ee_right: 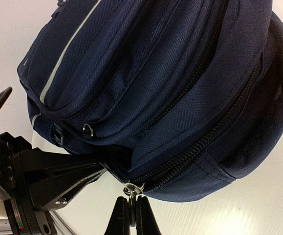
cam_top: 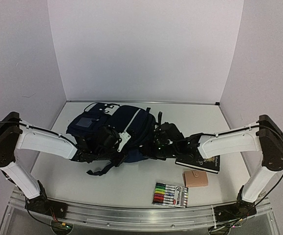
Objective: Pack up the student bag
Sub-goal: Zip the student bag at the center of the board.
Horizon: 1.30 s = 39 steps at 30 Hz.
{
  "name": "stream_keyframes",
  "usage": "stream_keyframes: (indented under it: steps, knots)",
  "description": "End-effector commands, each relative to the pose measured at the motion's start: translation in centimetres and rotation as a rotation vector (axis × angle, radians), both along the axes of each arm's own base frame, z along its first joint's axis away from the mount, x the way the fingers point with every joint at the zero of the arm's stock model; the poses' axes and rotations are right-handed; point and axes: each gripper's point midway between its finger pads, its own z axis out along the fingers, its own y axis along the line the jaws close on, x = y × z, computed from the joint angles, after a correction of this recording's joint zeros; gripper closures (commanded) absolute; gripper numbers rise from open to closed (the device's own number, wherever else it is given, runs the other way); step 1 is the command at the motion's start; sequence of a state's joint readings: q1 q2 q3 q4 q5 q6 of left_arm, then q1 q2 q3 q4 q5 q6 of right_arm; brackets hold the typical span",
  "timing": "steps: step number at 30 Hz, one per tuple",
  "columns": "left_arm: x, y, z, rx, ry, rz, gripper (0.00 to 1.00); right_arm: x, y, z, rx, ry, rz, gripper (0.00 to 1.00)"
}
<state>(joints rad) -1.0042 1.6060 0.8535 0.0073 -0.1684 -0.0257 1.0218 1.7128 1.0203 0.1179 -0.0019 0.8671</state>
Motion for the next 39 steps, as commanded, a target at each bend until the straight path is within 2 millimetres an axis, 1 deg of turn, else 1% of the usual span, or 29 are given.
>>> stream_keyframes:
  steps: [1, 7, 11, 12, 14, 17, 21, 25, 27, 29, 30, 31, 32, 33, 34, 35, 36, 37, 39]
  knots:
    - [0.7, 2.8, 0.2, 0.036, -0.049, 0.093, 1.00, 2.5, -0.9, 6.5, 0.125, -0.109, -0.116, 1.00]
    - [0.1, 5.3, 0.1, 0.053, -0.053, 0.151, 1.00, 4.6, -3.2, 5.6, 0.115, -0.068, -0.152, 1.00]
    - [-0.2, 6.8, 0.5, 0.062, -0.056, 0.192, 1.00, 5.6, -4.1, 4.9, 0.116, -0.036, -0.138, 1.00]
    - [-0.3, 7.2, 0.5, 0.065, -0.059, 0.204, 1.00, 5.8, -4.3, 4.3, 0.110, -0.022, -0.134, 1.00]
    - [-0.3, 8.0, 1.1, 0.054, -0.076, 0.235, 1.00, 6.3, -4.9, 3.2, 0.093, -0.001, -0.133, 1.00]
    - [-0.5, 8.7, 2.0, 0.018, -0.088, 0.257, 1.00, 7.1, -5.5, 1.5, 0.063, 0.018, -0.129, 1.00]
    - [-0.6, 9.4, 3.0, -0.024, -0.091, 0.280, 1.00, 8.5, -6.6, 0.3, 0.027, 0.014, -0.132, 1.00]
    - [-0.5, 10.2, 3.6, -0.054, -0.077, 0.311, 1.00, 10.1, -8.2, -0.1, -0.006, -0.009, -0.153, 1.00]
    - [-0.4, 10.5, 3.9, -0.071, -0.062, 0.324, 1.00, 10.3, -8.0, 0.2, -0.009, -0.024, -0.124, 1.00]
    - [-0.6, 10.5, 4.2, -0.083, -0.034, 0.324, 1.00, 10.0, -7.1, 0.9, 0.005, -0.039, -0.062, 1.00]
    - [-0.8, 10.2, 4.5, -0.091, -0.010, 0.316, 0.94, 9.7, -6.6, 1.2, 0.016, -0.043, -0.028, 1.00]
    - [-1.0, 9.7, 4.9, -0.105, 0.016, 0.303, 0.84, 9.3, -6.1, 1.5, 0.031, -0.042, 0.006, 1.00]
    - [-1.2, 8.9, 5.7, -0.128, 0.041, 0.282, 0.69, 9.0, -5.8, 1.9, 0.045, -0.040, 0.035, 1.00]
    - [-1.4, 8.1, 6.7, -0.157, 0.066, 0.255, 0.55, 8.6, -5.5, 2.2, 0.055, -0.040, 0.056, 1.00]
    - [-1.8, 6.8, 8.2, -0.199, 0.091, 0.211, 0.45, 8.4, -5.4, 2.4, 0.063, -0.040, 0.069, 1.00]
    - [-2.0, 6.0, 9.4, -0.226, 0.107, 0.180, 0.37, 8.1, -5.3, 2.6, 0.069, -0.039, 0.079, 1.00]
    - [-2.3, 4.9, 11.1, -0.265, 0.118, 0.138, 0.30, 7.9, -5.3, 2.7, 0.073, -0.040, 0.084, 1.00]
    - [-2.6, 3.8, 12.9, -0.303, 0.131, 0.091, 0.25, 7.7, -5.4, 2.7, 0.072, -0.038, 0.085, 1.00]
    - [-2.8, 2.0, 15.7, -0.357, 0.143, 0.018, 0.20, 7.5, -5.6, 2.5, 0.069, -0.036, 0.085, 1.00]
